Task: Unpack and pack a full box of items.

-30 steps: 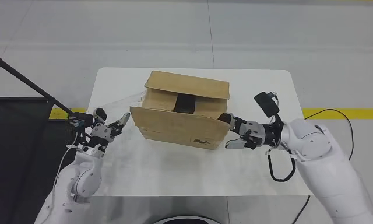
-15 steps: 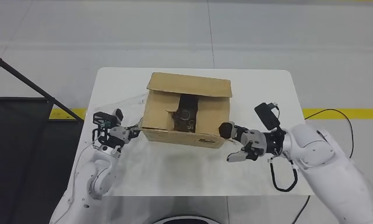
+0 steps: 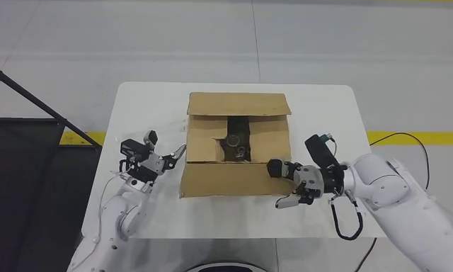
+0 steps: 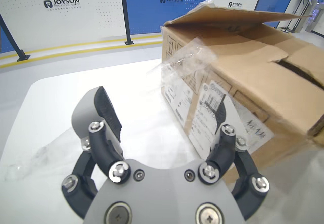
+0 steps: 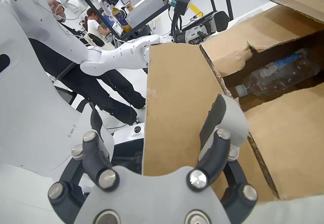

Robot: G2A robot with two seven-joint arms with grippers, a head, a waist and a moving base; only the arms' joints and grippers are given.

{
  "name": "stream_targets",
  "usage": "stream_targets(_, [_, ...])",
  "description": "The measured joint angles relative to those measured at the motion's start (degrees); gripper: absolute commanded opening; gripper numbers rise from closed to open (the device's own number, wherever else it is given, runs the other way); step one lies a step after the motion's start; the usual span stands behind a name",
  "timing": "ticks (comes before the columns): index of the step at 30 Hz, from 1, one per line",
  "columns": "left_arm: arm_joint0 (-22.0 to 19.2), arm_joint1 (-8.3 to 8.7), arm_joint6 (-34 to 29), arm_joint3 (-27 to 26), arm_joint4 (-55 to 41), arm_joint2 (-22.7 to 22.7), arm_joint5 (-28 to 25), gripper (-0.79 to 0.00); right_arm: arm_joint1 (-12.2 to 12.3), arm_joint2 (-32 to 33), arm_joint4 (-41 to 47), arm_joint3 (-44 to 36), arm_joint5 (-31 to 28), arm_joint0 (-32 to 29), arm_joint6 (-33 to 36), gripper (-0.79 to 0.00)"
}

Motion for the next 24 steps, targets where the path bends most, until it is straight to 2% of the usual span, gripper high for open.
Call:
stream_targets(4, [1.49,0.22,-3.11,-3.31,0.65,-1.00,-0.60,0.000,0.90,-1.01,-0.31,0.10,-0.77,0.29,-0.77,0.000])
stream_targets(7, [5.01,0.33,-1.57,-5.91,1.38,-1.83,0.32,0.000,1.51,-1.55,-0.37,0.32,-1.39,0.43,-1.40,0.000])
stream_targets(10, [7.06,0.33,-4.32,-7.69,0.24,-2.72,1.99,0.000,2.05,-1.84,-0.37,0.67,-1.96,0.52,-1.96,0.000])
stream_targets(15, [7.98,0.36,-8.75,-10.49,-2.58,-4.82,3.57,0.000,2.79,-2.13,-0.12,1.19,-2.62,0.50,-2.62,0.000])
stream_targets(24, [8.22,0.41,-9.53,-11.13,-5.37,-7.47,3.43,0.000,3.60,-2.27,-0.03,2.57,-2.76,0.61,-2.76,0.000])
